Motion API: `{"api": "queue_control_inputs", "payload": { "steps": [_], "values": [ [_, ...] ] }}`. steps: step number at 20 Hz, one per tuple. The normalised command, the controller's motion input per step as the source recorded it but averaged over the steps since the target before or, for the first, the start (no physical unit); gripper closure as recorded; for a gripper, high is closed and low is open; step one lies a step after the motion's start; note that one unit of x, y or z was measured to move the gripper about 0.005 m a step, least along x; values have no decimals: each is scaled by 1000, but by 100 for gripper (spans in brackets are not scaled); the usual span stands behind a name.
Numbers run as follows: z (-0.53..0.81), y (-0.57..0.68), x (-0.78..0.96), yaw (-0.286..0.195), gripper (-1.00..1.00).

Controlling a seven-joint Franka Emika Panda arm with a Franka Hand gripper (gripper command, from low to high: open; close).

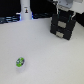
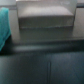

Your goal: Open the kcup holder, insert the kcup into the holder, and close the kcup holder

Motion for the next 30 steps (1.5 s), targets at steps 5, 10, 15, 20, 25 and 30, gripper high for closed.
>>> {"api": "queue_control_inputs", "payload": {
  "steps": [5,10,15,20,25,30],
  "values": [
    [-545,6,-414,-87,-100],
    [-322,0,-266,-42,100],
    [-16,-4,2,-1,100],
    [30,-43,173,-5,100],
    [130,-130,517,-10,100],
    [271,-265,852,-31,100]
  ]
}}
